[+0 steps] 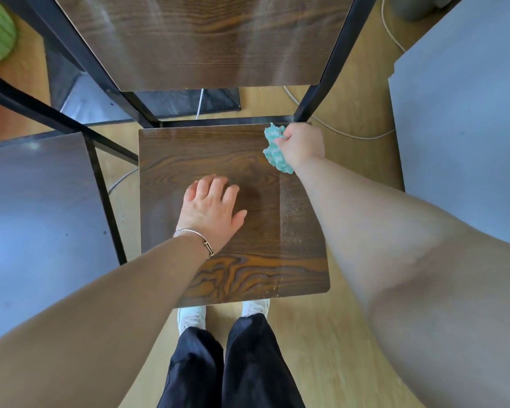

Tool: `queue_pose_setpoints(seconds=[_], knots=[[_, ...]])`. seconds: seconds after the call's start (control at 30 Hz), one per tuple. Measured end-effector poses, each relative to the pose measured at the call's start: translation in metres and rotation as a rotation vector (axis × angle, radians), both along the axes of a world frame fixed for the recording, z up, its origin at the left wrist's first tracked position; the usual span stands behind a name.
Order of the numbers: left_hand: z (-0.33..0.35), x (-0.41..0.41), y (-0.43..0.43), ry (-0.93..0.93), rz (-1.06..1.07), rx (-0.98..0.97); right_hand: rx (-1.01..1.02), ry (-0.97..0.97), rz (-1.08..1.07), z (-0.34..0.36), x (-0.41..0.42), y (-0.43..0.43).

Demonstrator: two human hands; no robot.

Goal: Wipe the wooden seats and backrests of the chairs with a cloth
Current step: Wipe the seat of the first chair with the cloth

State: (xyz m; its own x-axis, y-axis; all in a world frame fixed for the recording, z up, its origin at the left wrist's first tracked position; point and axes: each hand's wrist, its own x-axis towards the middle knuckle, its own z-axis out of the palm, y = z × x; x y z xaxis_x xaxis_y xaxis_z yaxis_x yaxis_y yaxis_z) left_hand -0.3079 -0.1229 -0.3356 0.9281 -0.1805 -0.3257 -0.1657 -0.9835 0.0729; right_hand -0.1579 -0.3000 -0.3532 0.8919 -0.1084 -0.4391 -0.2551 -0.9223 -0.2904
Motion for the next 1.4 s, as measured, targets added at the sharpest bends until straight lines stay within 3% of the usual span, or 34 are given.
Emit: queue_pose_setpoints(seconds=[0.47,0.7,0.83,0.9,1.23,1.4], knots=[[0.006,-0.091,-0.017,0.073,-0.063,-0.034,0.112,0.026,0.201,-0.003,-0.231,-0.036],[0.01,-0.114,-0.016,0.096,-0.08,-0.015,0.105,0.077,0.245,-0.001,-0.288,-0.037],[0.011,-0.1,-0.014,0.049,-0.066,-0.032,0.155,0.091,0.148,0.0,-0.272,-0.037],[0.008,-0.091,-0.014,0.022,-0.05,-0.041,0.208,-0.005,0.065,-0.002,-0.249,-0.041],[-0.006,0.009,-0.023,-0.078,-0.004,-0.023,0.2,-0.227,-0.048,-0.009,-0.031,-0.038],[-0.002,0.052,-0.032,-0.105,0.01,-0.027,0.175,-0.254,-0.063,-0.018,0.016,-0.035]])
